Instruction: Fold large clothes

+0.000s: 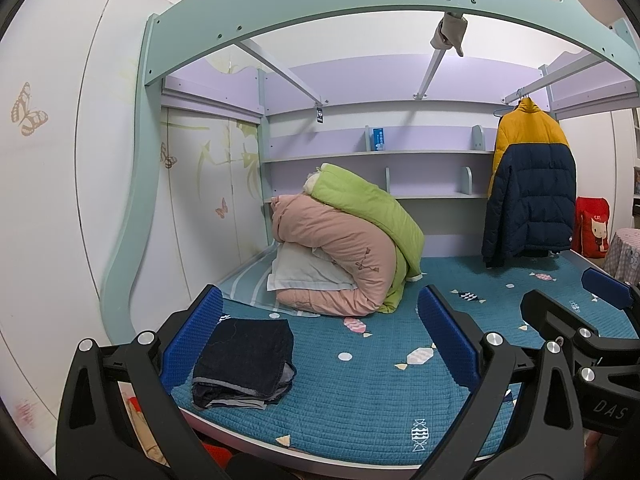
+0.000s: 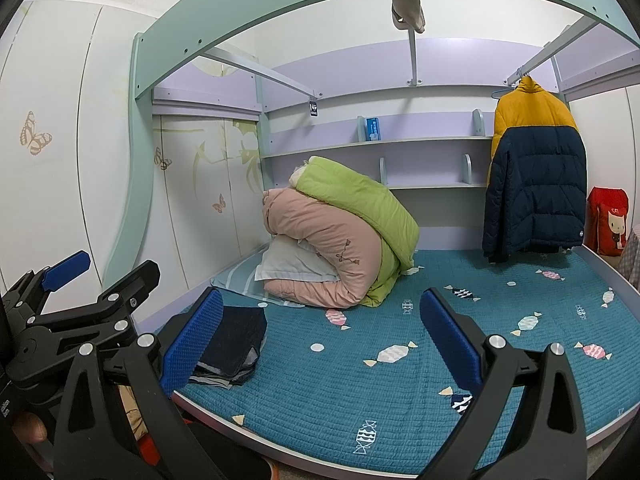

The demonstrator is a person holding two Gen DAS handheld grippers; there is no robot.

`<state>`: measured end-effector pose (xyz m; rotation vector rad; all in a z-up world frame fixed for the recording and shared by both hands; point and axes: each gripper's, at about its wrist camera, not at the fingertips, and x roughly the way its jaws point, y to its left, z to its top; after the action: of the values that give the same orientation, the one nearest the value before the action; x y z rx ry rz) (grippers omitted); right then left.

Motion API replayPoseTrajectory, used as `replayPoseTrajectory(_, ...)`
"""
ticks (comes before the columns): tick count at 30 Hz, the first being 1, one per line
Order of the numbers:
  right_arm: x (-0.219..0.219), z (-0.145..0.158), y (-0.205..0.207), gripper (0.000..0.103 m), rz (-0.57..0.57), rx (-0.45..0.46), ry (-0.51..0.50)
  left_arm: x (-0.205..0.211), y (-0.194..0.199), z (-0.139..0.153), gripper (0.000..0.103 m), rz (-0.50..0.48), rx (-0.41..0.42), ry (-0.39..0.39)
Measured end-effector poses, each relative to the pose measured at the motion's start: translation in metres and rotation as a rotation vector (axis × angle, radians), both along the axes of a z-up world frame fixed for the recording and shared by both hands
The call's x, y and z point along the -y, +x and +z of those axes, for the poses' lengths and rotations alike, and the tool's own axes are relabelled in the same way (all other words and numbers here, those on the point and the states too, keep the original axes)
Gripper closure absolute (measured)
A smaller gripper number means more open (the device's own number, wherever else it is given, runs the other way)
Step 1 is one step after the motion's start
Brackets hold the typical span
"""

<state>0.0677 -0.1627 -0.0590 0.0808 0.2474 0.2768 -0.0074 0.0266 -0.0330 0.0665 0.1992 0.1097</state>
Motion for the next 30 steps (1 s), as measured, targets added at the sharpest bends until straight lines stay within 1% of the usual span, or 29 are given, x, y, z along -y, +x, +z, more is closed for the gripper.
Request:
replayPoseTrajectory(23,-0.002,-0.003,0.006,0.008,0.005,-0.015,0.014,0.0,-0.002,-0.002,0.005,0.024,-0.009,0.006)
replayPoseTrajectory(30,-0.001,-0.005,0.014,0.008,0.006,-0.023,0.021,0.001,0.007,-0.007,0.005,0.03,-0.018,0.013)
